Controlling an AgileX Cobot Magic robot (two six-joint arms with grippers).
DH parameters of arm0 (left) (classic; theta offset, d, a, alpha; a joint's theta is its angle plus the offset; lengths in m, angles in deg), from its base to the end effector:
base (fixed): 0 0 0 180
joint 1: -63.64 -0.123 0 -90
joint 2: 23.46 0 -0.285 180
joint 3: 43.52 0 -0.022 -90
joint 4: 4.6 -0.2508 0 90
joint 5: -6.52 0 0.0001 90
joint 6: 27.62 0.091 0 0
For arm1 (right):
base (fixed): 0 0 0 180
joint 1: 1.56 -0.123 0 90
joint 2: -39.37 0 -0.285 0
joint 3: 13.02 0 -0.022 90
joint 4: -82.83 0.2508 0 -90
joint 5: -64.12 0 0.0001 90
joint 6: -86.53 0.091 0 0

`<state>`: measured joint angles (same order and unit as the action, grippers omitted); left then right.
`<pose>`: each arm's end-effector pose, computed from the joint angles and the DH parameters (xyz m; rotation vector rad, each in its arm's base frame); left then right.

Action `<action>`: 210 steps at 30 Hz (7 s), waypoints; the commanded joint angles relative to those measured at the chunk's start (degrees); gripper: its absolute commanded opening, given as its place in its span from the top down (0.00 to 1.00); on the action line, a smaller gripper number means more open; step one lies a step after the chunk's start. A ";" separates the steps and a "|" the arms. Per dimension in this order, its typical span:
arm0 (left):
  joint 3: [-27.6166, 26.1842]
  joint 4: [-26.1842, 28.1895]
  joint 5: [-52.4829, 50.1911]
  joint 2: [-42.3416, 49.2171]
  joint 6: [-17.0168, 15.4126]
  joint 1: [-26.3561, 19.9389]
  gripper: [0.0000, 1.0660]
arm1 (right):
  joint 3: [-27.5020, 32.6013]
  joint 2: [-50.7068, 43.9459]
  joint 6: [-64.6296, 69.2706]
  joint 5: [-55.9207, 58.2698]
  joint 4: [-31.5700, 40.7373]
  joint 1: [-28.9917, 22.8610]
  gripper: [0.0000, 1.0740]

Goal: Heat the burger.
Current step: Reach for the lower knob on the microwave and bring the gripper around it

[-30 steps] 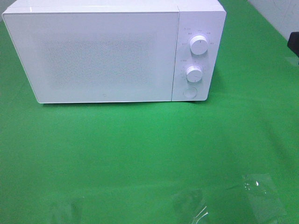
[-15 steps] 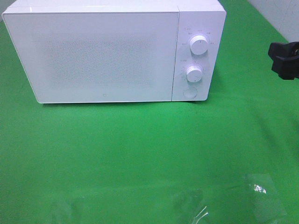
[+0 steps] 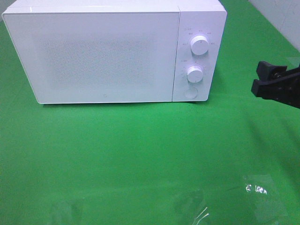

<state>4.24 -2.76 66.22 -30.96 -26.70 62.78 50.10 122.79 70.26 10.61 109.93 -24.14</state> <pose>-0.0065 -0.0026 0.2827 0.0025 2.0061 -0.0183 0.2050 0.0492 0.1997 -0.0383 1.6721 -0.0088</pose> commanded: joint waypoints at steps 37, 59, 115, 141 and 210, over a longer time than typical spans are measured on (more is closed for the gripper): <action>0.23 0.00 -0.46 1.43 -0.11 -0.17 0.06 | -15.99 28.65 -4.35 -21.26 21.54 -23.26 0.33; 0.23 -0.06 -0.46 1.43 -0.11 -0.17 0.06 | -29.39 40.97 -4.07 -16.79 17.42 -16.50 0.33; 0.23 -0.06 -0.46 1.43 -0.11 -0.17 0.06 | -34.66 44.00 -1.95 -16.62 13.69 -14.09 0.39; 0.23 -0.06 -0.46 1.43 -0.11 -0.17 0.06 | -34.66 44.00 18.62 -13.64 9.63 -14.09 1.00; 0.23 -0.06 -0.46 1.43 -0.11 -0.17 0.06 | -34.66 44.00 94.65 -26.01 7.10 -13.92 0.58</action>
<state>4.24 -2.82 66.22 -30.96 -26.70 62.78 18.19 167.77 165.66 -3.54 121.79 -38.06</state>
